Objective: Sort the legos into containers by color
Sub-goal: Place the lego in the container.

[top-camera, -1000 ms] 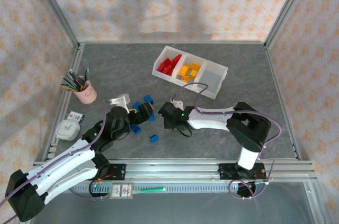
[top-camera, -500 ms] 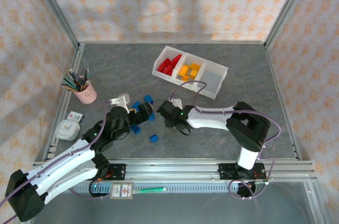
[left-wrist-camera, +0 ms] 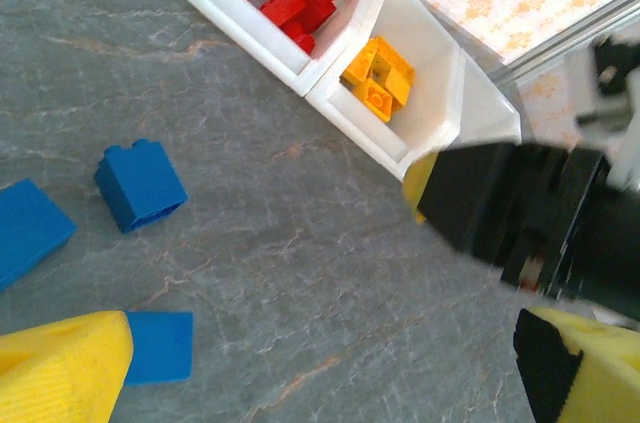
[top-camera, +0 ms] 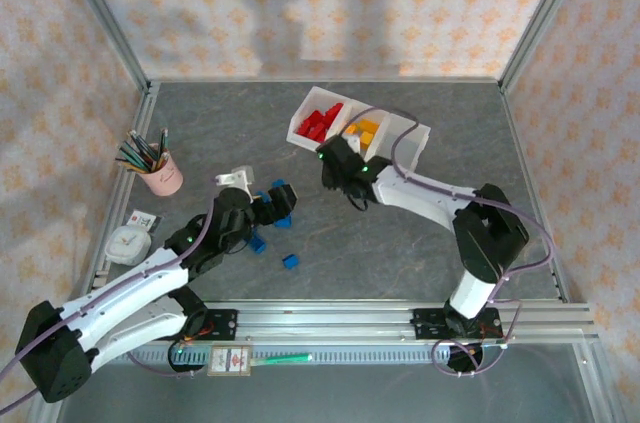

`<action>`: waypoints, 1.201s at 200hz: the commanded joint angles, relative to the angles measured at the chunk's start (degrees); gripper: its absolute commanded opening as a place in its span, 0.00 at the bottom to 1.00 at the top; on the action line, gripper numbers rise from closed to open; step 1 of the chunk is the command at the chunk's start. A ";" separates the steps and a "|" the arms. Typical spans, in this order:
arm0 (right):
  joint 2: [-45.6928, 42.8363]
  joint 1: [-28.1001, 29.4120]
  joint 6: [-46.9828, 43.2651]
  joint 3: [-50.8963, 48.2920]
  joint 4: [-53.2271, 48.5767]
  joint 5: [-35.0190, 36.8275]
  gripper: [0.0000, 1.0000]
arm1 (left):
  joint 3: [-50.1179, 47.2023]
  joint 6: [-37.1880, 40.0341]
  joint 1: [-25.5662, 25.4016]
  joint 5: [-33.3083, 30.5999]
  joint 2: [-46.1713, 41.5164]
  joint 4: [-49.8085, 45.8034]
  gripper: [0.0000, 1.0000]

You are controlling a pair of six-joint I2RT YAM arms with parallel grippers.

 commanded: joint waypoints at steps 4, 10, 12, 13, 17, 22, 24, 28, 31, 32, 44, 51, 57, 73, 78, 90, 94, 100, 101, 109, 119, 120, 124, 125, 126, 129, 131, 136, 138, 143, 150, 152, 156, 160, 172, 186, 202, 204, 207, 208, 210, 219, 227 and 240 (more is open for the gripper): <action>3.58 -4.26 -4.64 5.61 0.34 2.44 0.36 | 3.14 1.92 0.64 -1.16 2.74 3.19 0.99; 4.88 -5.41 -5.20 7.00 0.51 2.51 0.36 | 3.46 1.92 0.64 -1.18 3.48 3.69 0.99; 5.29 -5.76 -5.38 7.43 0.59 2.63 0.36 | 3.63 1.92 0.64 -1.18 3.70 3.88 0.99; 5.49 -5.94 -5.47 7.43 0.65 2.75 0.36 | 3.67 1.92 0.69 -1.18 3.83 4.02 0.99; 6.37 -6.62 -5.77 8.18 0.78 2.82 0.36 | 3.93 2.00 0.65 -1.18 4.28 4.44 0.99; 7.60 -7.47 -6.22 9.51 0.88 2.79 0.36 | 4.19 2.01 0.68 -1.10 4.90 4.85 0.99; 8.04 -7.79 -6.30 10.04 0.82 2.70 0.36 | 4.27 2.03 0.67 -1.10 5.15 5.03 0.99; 9.05 -8.47 -6.49 11.12 0.61 2.62 0.36 | 4.53 2.09 0.65 -1.09 5.68 5.30 0.99; 9.69 -8.97 -6.67 11.96 0.40 2.49 0.36 | 4.76 2.16 0.64 -1.05 6.02 5.48 0.99; 9.98 -9.17 -6.73 12.27 0.34 2.42 0.36 | 4.85 2.17 0.64 -1.03 6.17 5.56 0.99; 12.75 -10.84 -7.42 15.33 0.01 2.15 0.36 | 5.71 2.35 0.73 -0.79 7.78 6.06 0.99; 14.11 -11.56 -8.00 16.92 -0.01 2.17 0.36 | 6.43 2.49 0.73 -0.49 8.64 6.33 0.99; 15.47 -12.18 -8.56 18.35 0.00 2.45 0.36 | 6.87 2.70 0.73 -0.41 9.39 6.51 0.99; 18.27 -13.50 -9.15 21.79 -0.59 2.51 0.37 | 8.05 3.02 0.90 -0.32 11.06 6.94 0.99; 19.08 -13.86 -9.60 22.83 -0.74 2.24 0.38 | 8.39 3.06 0.91 -0.23 11.51 7.11 0.99; 20.84 -14.33 -10.60 25.18 -0.95 2.21 0.42 | 8.94 3.15 1.04 0.11 12.42 7.62 0.99; 21.31 -14.37 -10.89 25.86 -1.08 2.41 0.44 | 9.10 3.15 1.08 0.20 12.71 7.81 0.99; 21.84 -14.37 -11.25 26.91 -1.51 2.88 0.46 | 9.28 3.15 1.13 0.46 13.18 8.08 0.99; 21.89 -14.37 -11.31 27.13 -1.59 2.92 0.47 | 9.31 3.15 1.15 0.47 13.18 8.09 0.99; 22.29 -14.37 -11.62 28.36 -2.16 3.27 0.50 | 9.55 3.07 1.17 0.78 13.63 8.32 0.99; 22.25 -14.41 -12.09 29.13 -2.60 3.44 0.52 | 9.86 3.06 1.25 0.99 14.01 8.37 0.99; 22.19 -14.44 -12.08 29.21 -2.66 3.47 0.52 | 9.86 3.06 1.25 1.01 14.03 8.37 0.99; 21.97 -14.39 -12.07 29.36 -2.80 3.52 0.53 | 9.91 3.06 1.26 1.02 14.13 8.37 0.99; 21.96 -14.38 -12.11 29.36 -2.80 3.55 0.53 | 9.93 3.06 1.30 1.02 14.14 8.37 0.99; 21.87 -14.38 -12.09 29.37 -2.80 3.56 0.53 | 9.94 3.06 1.28 1.02 14.19 8.37 0.99; 21.67 -14.42 -12.13 29.37 -2.80 3.58 0.53 | 10.03 3.06 1.26 1.09 14.23 8.37 0.99; 21.44 -14.43 -12.17 29.31 -2.85 3.51 0.53 | 9.99 3.06 1.26 1.15 14.23 8.37 0.99; 20.91 -14.43 -12.20 29.07 -2.81 3.37 0.53 | 10.02 3.06 1.26 1.11 14.23 8.37 0.99; 20.66 -14.43 -12.17 29.03 -2.81 3.33 0.53 | 9.97 3.06 1.26 1.11 14.19 8.33 0.99; 20.00 -14.39 -12.16 28.60 -2.72 3.12 0.53 | 9.99 3.06 1.34 1.11 14.08 8.37 0.99; 18.90 -14.42 -12.07 27.85 -2.43 2.48 0.53 | 9.95 3.06 1.35 1.10 13.93 8.28 0.99; 18.53 -14.38 -12.00 27.45 -2.27 2.21 0.53 | 9.88 3.06 1.35 1.10 13.85 8.28 0.99; 17.88 -14.37 -11.94 26.78 -2.05 1.55 0.53 | 9.82 3.06 1.35 1.02 13.68 8.22 0.99; 17.19 -14.37 -11.89 26.04 -1.81 0.89 0.53 | 9.77 3.04 1.35 0.94 13.50 8.20 0.99; 14.84 -14.04 -11.39 23.76 -1.22 -0.14 0.53 | 9.40 3.06 1.35 0.76 12.75 7.95 0.99; 12.20 -13.22 -10.96 21.11 -0.69 -0.85 0.53 | 8.88 2.98 1.41 0.34 11.68 7.55 0.99; 9.47 -11.75 -10.67 17.95 -0.56 -1.58 0.54 | 8.03 2.98 1.52 -0.10 10.11 6.78 0.99; 9.05 -11.56 -10.62 17.53 -0.46 -1.67 0.54 | 7.95 2.93 1.52 -0.19 9.97 6.68 0.99; 8.67 -11.30 -10.47 16.98 -0.44 -1.80 0.54 | 7.73 2.89 1.52 -0.29 9.55 6.43 0.99; 8.46 -11.21 -10.43 16.76 -0.43 -1.84 0.54 | 7.66 2.89 1.52 -0.34 9.39 6.35 0.99; 8.08 -10.97 -10.38 16.38 -0.43 -1.93 0.54 | 7.49 2.82 1.52 -0.44 9.20 6.24 0.99; 6.49 -10.08 -9.83 14.58 -0.41 -2.39 0.55 | 6.84 2.59 1.52 -0.86 7.90 5.56 0.99; 5.01 -9.28 -9.36 12.80 0.02 -2.99 0.55 | 6.10 2.32 1.61 -1.21 6.59 5.02 0.99; 2.69 -7.77 -8.60 9.89 0.72 -3.90 0.57 | 4.68 1.90 1.61 -1.83 4.22 4.06 0.99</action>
